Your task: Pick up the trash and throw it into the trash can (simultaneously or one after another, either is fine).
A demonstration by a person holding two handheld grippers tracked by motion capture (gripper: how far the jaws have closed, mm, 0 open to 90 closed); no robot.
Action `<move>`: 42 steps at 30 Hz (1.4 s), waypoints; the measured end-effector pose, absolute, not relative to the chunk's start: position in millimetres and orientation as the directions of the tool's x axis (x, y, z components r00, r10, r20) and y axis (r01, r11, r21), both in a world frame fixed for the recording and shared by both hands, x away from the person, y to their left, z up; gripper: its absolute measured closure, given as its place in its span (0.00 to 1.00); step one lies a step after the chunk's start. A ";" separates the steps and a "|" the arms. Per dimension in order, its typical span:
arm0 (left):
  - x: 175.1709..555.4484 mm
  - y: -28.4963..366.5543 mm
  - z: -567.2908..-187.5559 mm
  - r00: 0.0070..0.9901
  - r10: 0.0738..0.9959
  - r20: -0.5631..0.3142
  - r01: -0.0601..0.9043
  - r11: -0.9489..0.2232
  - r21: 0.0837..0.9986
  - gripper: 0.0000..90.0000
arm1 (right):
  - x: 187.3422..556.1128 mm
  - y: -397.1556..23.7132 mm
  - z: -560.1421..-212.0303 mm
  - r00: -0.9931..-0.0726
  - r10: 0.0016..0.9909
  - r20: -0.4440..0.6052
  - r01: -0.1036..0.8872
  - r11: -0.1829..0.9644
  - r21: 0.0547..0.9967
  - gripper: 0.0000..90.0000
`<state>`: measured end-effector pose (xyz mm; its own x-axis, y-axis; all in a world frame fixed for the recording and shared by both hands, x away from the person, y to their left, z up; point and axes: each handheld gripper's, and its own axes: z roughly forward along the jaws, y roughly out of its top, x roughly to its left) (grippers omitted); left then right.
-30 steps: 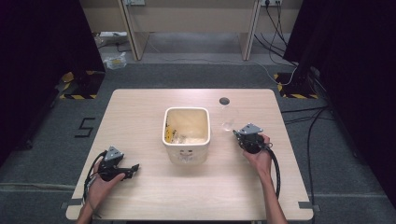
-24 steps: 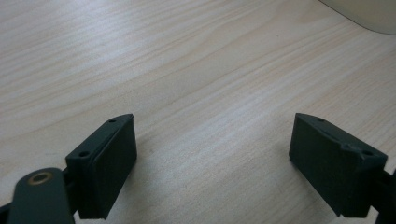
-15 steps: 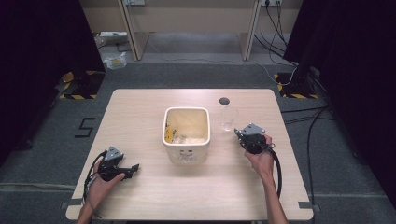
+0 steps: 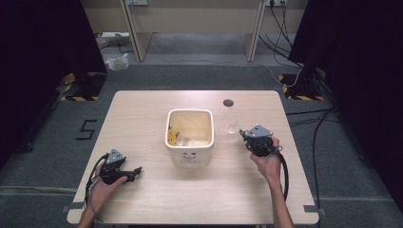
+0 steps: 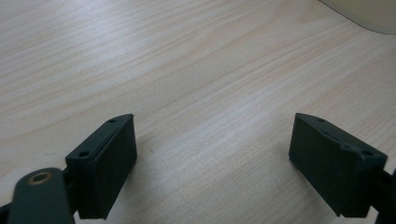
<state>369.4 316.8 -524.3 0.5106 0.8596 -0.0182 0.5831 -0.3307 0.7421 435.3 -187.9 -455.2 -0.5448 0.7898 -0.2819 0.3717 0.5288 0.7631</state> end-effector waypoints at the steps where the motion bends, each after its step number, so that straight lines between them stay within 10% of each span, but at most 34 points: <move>1: 369.4 316.8 -524.4 0.510 0.860 -0.018 0.583 -0.330 0.742 0.16 | 434.3 -187.4 -453.6 -0.544 0.790 -0.284 0.370 0.529 0.764 0.92; 42: 369.5 316.9 -524.4 0.511 0.859 -0.020 0.582 -0.329 0.743 0.16 | 405.0 -174.5 -407.3 -0.584 0.750 -0.310 0.255 0.532 0.807 0.92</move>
